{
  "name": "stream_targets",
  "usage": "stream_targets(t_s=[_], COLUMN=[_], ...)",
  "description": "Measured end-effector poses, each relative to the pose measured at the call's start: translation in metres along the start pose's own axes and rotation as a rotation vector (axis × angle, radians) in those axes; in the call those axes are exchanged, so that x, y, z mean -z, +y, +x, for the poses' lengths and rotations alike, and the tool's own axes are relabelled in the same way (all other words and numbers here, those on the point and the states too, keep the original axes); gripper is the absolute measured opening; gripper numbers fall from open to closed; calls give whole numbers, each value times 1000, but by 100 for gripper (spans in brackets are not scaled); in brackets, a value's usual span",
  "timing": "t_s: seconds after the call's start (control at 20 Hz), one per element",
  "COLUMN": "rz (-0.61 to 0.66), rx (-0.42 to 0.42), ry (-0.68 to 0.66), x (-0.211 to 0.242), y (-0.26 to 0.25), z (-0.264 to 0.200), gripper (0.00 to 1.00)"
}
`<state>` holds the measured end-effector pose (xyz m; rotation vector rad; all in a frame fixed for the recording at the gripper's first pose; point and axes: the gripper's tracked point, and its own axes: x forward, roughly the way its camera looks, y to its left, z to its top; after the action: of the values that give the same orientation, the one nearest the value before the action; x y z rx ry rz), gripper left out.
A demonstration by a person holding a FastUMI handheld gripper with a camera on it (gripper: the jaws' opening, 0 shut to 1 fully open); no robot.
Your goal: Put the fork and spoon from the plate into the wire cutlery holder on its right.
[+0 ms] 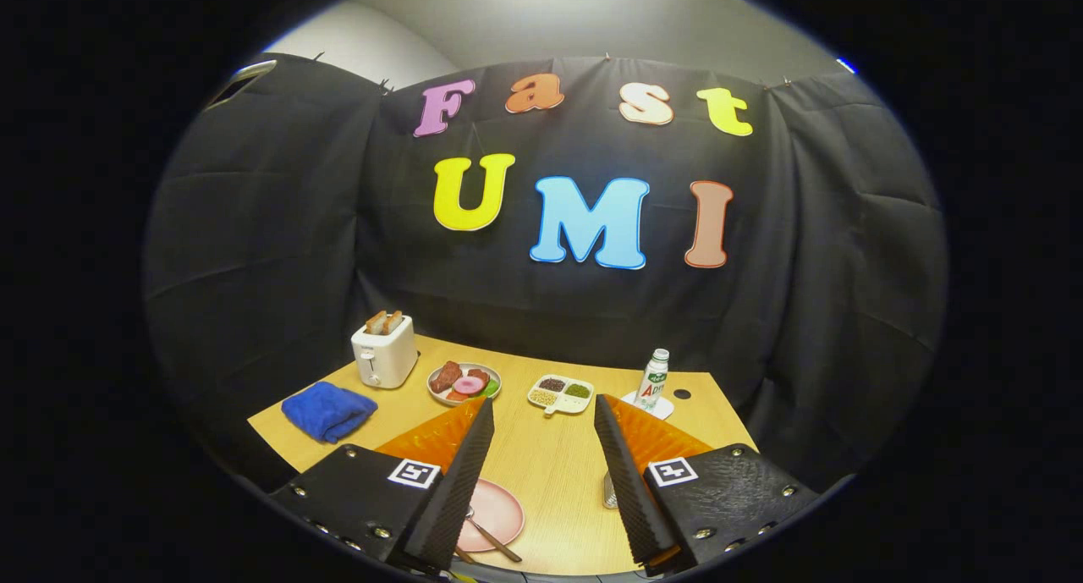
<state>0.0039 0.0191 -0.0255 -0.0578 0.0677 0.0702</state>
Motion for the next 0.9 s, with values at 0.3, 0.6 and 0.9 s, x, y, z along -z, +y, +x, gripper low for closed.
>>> stream_targets(t_s=[0.3,0.6,0.9], rz=[-34,-68,-91], rx=[-50,-179,-289], ry=[42,152,340], x=[17,65,150], y=[15,44,61], z=[5,26,57], gripper=[75,75,75])
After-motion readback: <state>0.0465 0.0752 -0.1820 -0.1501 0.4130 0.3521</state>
